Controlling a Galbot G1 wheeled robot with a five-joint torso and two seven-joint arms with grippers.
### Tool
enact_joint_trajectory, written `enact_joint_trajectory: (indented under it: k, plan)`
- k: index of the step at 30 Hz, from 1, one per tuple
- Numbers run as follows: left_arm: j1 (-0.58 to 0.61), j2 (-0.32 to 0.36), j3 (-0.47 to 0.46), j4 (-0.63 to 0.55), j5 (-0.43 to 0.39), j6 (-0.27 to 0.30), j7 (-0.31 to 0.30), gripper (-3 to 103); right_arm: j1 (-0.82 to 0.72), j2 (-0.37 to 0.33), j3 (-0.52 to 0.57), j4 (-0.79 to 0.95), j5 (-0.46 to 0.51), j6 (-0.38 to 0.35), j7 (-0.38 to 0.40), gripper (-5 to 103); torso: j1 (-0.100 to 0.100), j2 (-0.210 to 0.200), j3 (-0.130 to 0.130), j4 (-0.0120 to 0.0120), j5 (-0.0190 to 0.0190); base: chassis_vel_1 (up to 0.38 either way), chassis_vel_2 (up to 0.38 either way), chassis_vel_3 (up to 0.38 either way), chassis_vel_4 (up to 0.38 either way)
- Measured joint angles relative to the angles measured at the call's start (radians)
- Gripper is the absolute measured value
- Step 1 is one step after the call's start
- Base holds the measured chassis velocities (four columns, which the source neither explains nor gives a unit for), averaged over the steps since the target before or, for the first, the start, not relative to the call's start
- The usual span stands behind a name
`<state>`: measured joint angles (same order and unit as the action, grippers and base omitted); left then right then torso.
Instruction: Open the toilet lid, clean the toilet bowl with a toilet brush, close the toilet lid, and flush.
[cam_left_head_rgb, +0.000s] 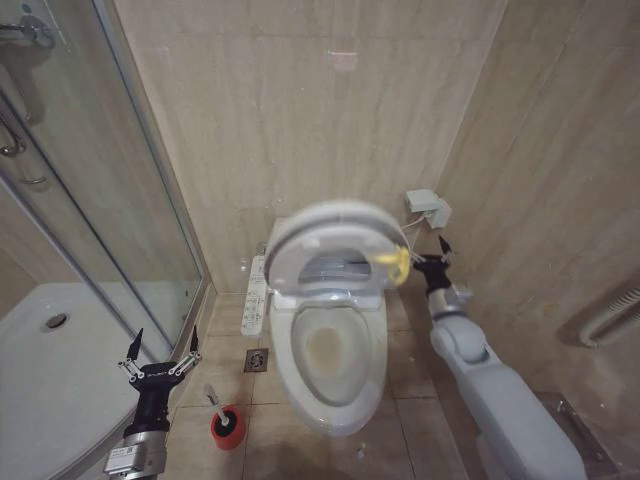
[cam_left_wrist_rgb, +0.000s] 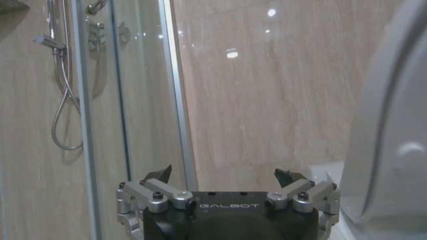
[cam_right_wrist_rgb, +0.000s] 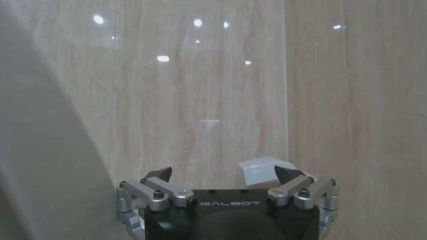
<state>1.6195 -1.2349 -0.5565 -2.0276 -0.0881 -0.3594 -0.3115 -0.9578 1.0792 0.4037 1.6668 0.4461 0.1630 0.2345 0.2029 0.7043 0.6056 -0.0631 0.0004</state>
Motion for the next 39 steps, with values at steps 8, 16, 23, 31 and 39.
enact_joint_trajectory:
  k: [8, 16, 23, 31, 39]
  plan:
    - [0.0, 0.0, 0.0, 0.0, 0.0, 0.0, 0.0, 100, -0.165, 0.002, 0.068, 0.14, 0.002, 0.006, 0.0, 100, 0.0, 0.0, 0.0, -0.0003, -0.0005, 0.0, 0.0, 0.0, 0.0]
    - [0.0, 0.0, 0.0, 0.0, 0.0, 0.0, 0.0, 100, -0.278, 0.042, 0.073, 0.235, -0.026, 0.013, 0.017, 100, 0.0, 0.0, 0.0, -0.0004, -0.0002, 0.0, 0.0, 0.0, 0.0]
    - [0.0, 0.0, 0.0, 0.0, 0.0, 0.0, 0.0, 100, -0.372, 0.085, 0.095, 0.283, -0.064, 0.019, 0.036, 100, 0.0, 0.0, 0.0, -0.0012, -0.0006, 0.0, 0.0, 0.0, 0.0]
    - [0.0, 0.0, 0.0, 0.0, 0.0, 0.0, 0.0, 100, -0.4, 0.133, 0.161, 0.269, -0.132, 0.01, 0.038, 100, 0.0, 0.0, 0.0, -0.001, -0.0006, 0.0, 0.0, 0.0, 0.0]
    - [0.0, 0.0, 0.0, 0.0, 0.0, 0.0, 0.0, 100, -0.411, 0.199, 0.217, 0.243, -0.168, 0.005, 0.029, 100, 0.0, 0.0, 0.0, -0.001, -0.0004, 0.0, 0.0, 0.0, 0.0]
